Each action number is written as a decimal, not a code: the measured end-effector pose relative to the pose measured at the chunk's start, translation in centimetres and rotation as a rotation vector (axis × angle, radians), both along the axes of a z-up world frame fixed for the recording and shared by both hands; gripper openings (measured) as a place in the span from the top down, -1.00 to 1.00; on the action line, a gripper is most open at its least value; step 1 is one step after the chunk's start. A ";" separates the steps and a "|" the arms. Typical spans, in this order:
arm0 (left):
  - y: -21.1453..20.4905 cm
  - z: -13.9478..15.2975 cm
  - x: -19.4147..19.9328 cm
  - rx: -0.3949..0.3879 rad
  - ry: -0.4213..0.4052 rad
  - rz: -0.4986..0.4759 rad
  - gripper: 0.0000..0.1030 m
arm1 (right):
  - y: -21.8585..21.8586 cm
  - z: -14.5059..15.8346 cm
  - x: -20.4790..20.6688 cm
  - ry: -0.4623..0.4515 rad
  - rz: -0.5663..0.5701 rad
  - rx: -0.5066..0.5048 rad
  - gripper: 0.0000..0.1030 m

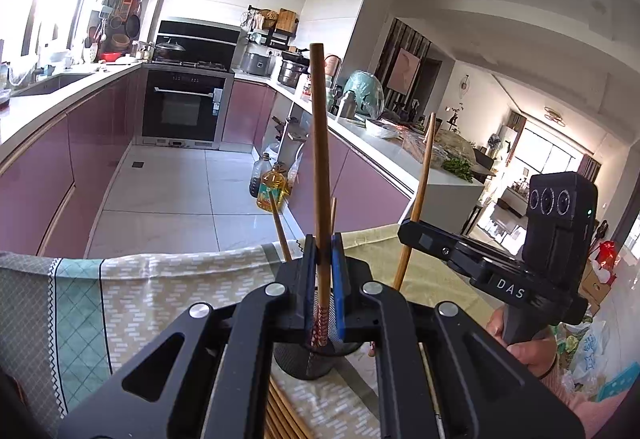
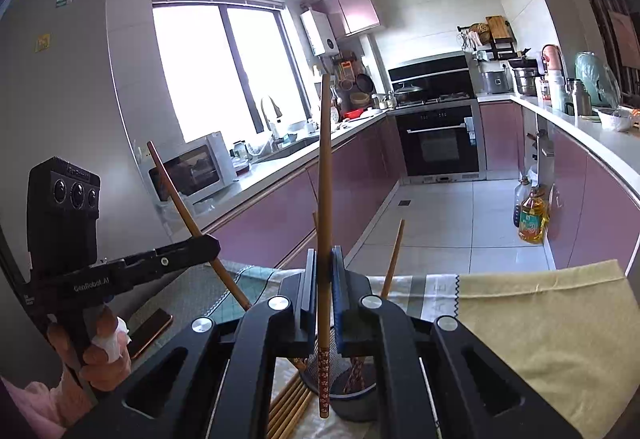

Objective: Organize utensils
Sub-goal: 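Lift the left tool's chopstick while the right tool carries its chopstick over the cup, then lower both chopsticks into the mesh cup and open both tools, then move both open tools back to the remaining chopsticks, then close the left tool on a chopstick while the right tool grasps another chopstick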

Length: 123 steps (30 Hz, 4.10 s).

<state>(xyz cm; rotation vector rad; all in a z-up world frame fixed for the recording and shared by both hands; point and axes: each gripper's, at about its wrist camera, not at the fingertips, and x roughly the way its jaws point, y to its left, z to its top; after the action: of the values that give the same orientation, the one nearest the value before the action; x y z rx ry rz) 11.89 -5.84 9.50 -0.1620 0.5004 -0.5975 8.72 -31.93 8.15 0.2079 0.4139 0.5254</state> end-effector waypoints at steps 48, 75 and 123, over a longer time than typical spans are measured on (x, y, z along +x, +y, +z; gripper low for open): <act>-1.2 -7.5 2.7 0.148 0.145 0.014 0.36 | 1.1 -6.2 2.3 0.210 -0.018 -0.082 0.35; 2.4 -18.4 -3.8 0.322 0.345 0.076 -0.03 | 8.6 -15.8 -4.6 0.402 0.148 -0.263 0.14; 0.8 -18.3 -3.4 0.410 0.290 0.069 0.20 | 10.6 -16.2 -3.9 0.397 0.072 -0.422 0.37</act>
<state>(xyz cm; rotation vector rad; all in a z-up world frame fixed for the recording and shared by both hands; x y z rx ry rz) 8.46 -5.08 -8.83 0.1257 0.8833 -0.3949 4.86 -21.29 -8.06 -0.1148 0.9098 0.4551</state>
